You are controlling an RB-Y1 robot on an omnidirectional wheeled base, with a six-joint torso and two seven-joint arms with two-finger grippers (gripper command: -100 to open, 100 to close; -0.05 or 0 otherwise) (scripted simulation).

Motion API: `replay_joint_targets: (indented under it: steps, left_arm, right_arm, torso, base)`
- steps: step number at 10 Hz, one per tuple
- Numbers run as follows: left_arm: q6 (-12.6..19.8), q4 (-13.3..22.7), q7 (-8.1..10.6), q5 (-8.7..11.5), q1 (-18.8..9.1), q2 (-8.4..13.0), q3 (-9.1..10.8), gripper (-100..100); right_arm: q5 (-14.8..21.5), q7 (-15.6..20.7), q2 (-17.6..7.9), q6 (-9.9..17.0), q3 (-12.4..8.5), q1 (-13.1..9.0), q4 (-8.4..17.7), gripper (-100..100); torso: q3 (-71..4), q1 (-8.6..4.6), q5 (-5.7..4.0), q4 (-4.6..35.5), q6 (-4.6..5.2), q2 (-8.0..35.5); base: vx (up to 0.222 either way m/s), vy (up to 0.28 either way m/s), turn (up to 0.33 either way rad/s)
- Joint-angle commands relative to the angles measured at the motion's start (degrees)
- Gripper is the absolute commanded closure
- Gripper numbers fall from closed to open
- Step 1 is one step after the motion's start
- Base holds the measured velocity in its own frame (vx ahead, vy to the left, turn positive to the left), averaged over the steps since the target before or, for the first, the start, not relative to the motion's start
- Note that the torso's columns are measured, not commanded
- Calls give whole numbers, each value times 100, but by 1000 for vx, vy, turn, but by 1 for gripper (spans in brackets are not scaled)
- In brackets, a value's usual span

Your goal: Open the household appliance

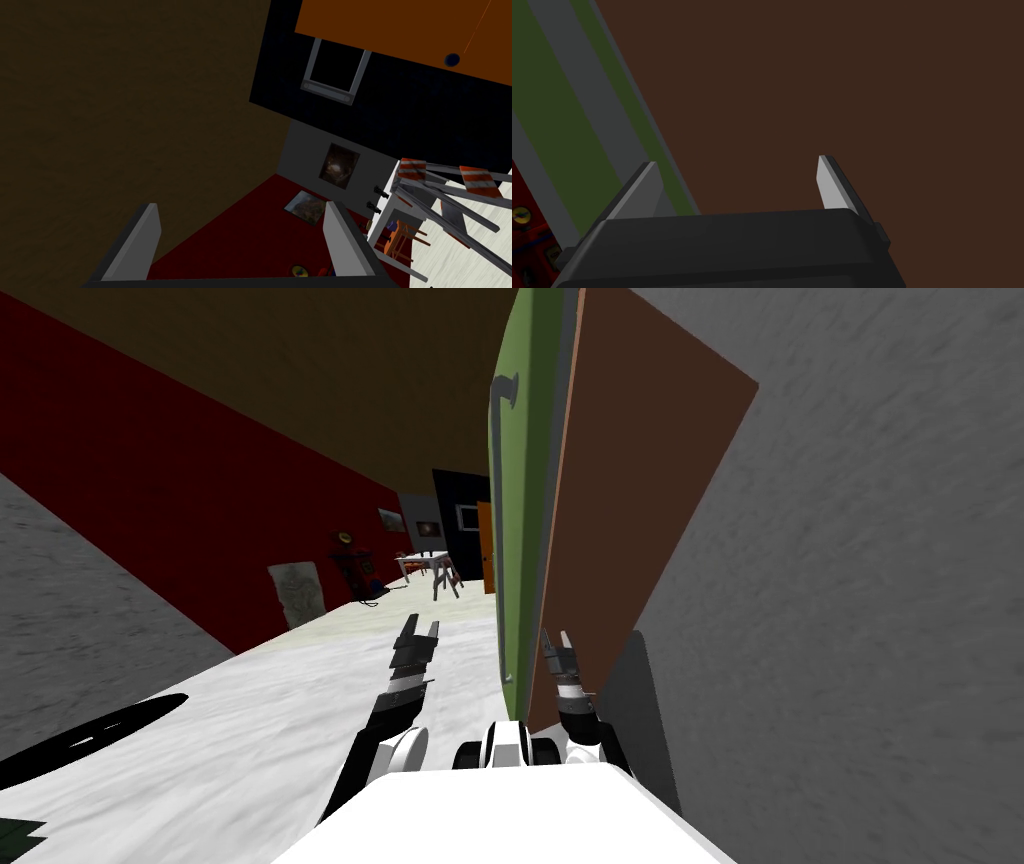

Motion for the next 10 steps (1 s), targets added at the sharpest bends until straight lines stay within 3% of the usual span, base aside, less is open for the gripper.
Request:
replay_joint_targets:
  steps: [1,10]
  left_arm:
    - [0,0,0,0,0,0,0,0]
    - [0,0,0,0,0,0,0,0]
  right_arm:
    - [-315,-453,-92,67,108,-144,120,-100]
    - [-1105,-1714,-348,196,298,-550,384,-100]
  torso:
    - [-6,0,1,-2,0,-8]
    - [-49,66,4,-37,-70,-87]
  base:
    - [-17,46,-26]
    - [-16,47,-10]
